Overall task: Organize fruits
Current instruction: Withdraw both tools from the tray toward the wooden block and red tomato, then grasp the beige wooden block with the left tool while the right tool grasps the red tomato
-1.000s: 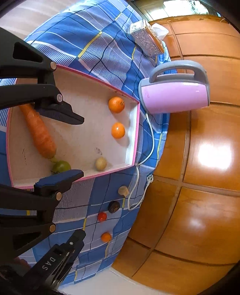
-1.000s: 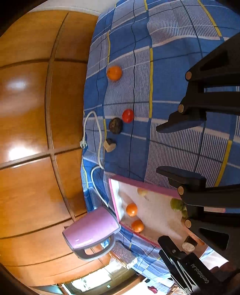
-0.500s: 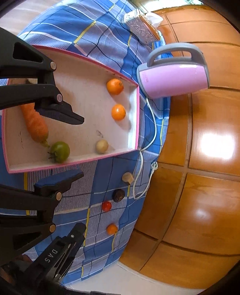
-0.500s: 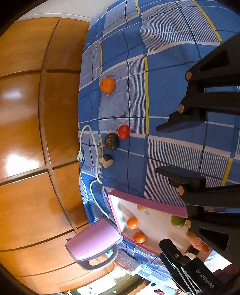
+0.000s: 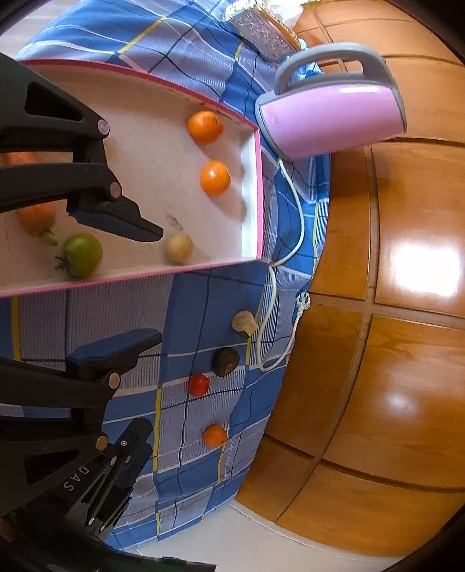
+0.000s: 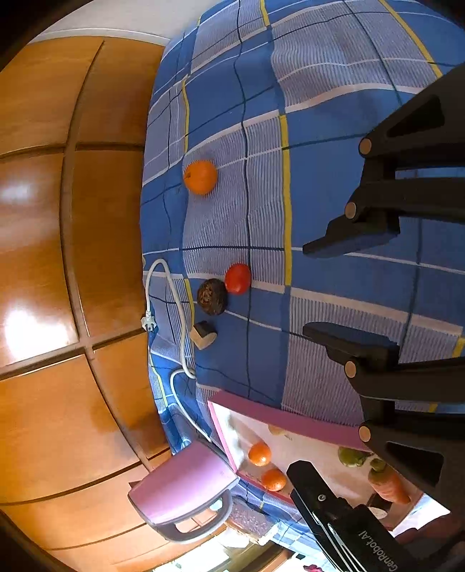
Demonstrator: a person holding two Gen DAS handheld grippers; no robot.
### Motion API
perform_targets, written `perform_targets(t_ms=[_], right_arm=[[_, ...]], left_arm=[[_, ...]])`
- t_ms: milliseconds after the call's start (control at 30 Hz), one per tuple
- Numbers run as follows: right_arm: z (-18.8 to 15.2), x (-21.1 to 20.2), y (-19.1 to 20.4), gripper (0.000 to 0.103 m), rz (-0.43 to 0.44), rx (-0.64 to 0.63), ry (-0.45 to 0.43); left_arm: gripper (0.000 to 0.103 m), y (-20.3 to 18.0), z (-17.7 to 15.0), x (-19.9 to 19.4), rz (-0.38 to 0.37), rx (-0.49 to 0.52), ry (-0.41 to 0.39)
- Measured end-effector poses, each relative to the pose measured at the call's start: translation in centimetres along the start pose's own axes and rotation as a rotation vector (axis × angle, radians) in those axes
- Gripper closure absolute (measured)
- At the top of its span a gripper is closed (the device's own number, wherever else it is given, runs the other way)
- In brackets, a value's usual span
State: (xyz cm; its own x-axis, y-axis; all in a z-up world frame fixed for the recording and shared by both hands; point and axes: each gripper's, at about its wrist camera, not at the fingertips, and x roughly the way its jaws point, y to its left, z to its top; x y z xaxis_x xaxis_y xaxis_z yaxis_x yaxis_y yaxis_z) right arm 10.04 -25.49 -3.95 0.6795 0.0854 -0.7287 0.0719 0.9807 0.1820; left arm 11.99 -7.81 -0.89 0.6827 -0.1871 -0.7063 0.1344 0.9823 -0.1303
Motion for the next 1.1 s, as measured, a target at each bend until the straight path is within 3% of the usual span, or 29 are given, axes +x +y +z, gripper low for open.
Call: perform_targets(t_ms=[567, 1033, 1100], right_arm=[[4.2, 5.5, -0.8, 0.065, 0.001, -0.003, 0.021], [5.1, 9.5, -0.7, 0.066, 0.014, -0.019, 0.056], [5.1, 9.7, -0.5, 0.07, 0.002, -0.048, 0.057]], left_arm=[[0.052, -1.3, 3.7, 5.4, -0.03, 0.013, 0.049], [0.052, -1.9, 5.7, 8.9, -0.032, 0.011, 0.075], [0.052, -2.1, 5.8, 9.3, -0.031, 0.02, 0.077]])
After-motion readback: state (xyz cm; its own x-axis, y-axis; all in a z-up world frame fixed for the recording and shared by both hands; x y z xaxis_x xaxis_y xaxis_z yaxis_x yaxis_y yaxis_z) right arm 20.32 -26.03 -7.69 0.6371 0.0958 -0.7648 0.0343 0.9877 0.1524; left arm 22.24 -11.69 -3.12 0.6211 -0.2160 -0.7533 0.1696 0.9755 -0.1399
